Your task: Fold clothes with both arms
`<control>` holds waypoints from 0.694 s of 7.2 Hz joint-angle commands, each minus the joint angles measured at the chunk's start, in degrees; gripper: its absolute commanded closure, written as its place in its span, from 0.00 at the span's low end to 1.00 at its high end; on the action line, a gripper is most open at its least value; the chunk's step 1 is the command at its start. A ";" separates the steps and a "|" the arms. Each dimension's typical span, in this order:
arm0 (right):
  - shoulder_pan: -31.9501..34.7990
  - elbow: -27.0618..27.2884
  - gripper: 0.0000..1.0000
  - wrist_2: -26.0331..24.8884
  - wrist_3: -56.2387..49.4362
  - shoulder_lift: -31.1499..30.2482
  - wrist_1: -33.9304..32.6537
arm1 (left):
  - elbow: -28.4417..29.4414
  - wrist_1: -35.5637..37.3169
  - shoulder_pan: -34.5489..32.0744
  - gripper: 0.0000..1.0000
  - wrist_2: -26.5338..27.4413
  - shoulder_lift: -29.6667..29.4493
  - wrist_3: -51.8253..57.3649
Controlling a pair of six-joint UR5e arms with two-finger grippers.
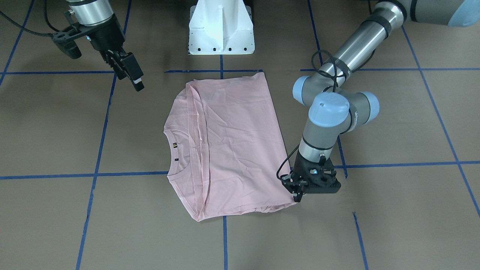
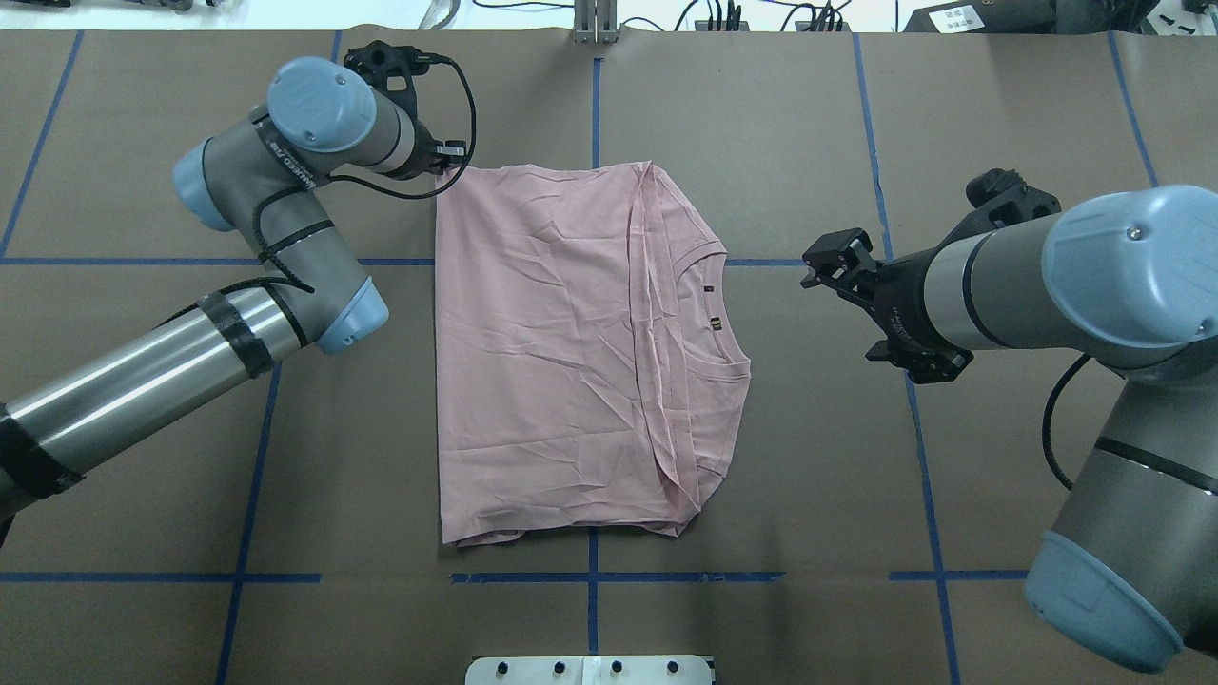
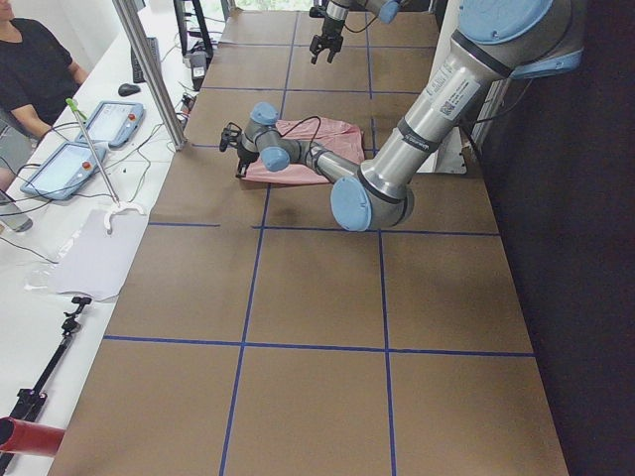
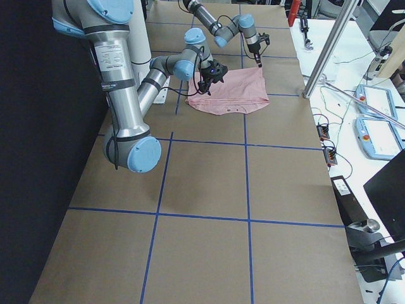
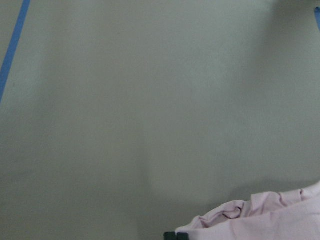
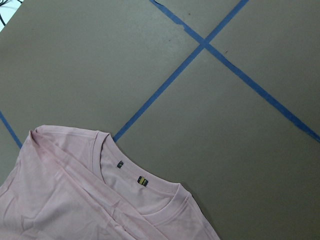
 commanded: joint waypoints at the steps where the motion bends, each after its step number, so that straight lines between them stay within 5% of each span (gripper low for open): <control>1: -0.40 -0.29 0.00 0.18 -0.19 1.41 -0.10 | 9.58 -5.83 -0.89 1.00 0.00 -5.92 -5.38; 3: -3.11 -3.51 0.00 -0.87 -0.45 5.43 0.08 | 9.87 -6.02 -0.89 1.00 0.00 -6.30 -7.07; 4: -5.48 -7.89 0.00 -2.79 -0.71 9.37 -0.45 | 9.35 -6.02 -0.89 0.76 -0.09 -5.77 -6.90; 5: -6.98 -11.24 0.00 -2.72 -3.93 10.28 -0.36 | 8.91 -6.11 -0.89 0.70 -0.09 -5.77 -7.07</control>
